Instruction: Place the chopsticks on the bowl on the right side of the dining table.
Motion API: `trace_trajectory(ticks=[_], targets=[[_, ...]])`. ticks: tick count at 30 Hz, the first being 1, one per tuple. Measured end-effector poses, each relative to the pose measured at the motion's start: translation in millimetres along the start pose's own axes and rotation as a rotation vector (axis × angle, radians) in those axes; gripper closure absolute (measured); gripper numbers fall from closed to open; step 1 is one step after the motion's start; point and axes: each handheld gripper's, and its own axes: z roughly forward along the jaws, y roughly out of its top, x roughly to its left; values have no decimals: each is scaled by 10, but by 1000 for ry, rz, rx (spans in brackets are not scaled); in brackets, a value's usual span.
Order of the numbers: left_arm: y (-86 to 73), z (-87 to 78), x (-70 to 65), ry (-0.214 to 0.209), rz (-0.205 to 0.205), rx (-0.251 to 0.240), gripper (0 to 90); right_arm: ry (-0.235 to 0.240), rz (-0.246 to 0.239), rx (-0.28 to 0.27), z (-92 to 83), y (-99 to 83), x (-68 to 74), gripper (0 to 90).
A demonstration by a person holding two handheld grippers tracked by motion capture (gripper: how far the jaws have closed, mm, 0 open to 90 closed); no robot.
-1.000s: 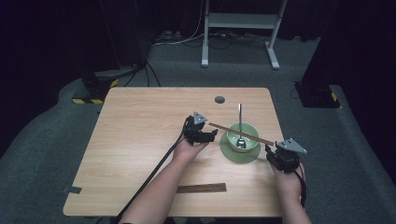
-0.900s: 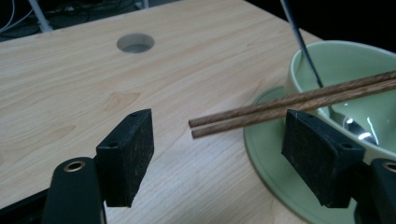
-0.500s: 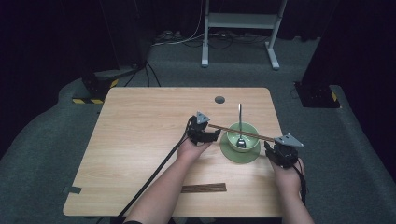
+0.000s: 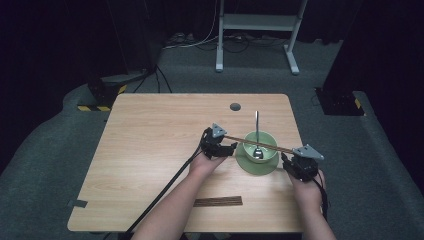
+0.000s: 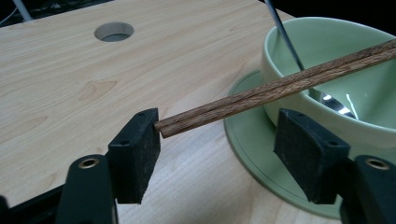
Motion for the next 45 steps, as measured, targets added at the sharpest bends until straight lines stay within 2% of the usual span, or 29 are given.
trace_trajectory(ticks=[13,24,30,34,39,42,45], targets=[[-145,-188,-57,-9,-10,-15,431,2,-6,5,-6,-3,-9,518],[-187,-218,-92,-15,-4,-24,452,-4,-2,11,8,-1,-25,476],[-195,-228,-81,1,-7,-28,458,-11,29,-5,-47,-11,-32,460],[-185,-239,-68,7,-11,-39,451,-13,55,-1,-74,-57,-28,526],[-190,-235,-97,35,11,-43,439,-16,96,16,-75,-115,-25,695],[-192,-232,-102,40,1,-49,441,-24,114,13,-79,-132,-20,756],[-188,-237,-114,40,1,-58,450,-11,123,5,-85,-133,-20,783]])
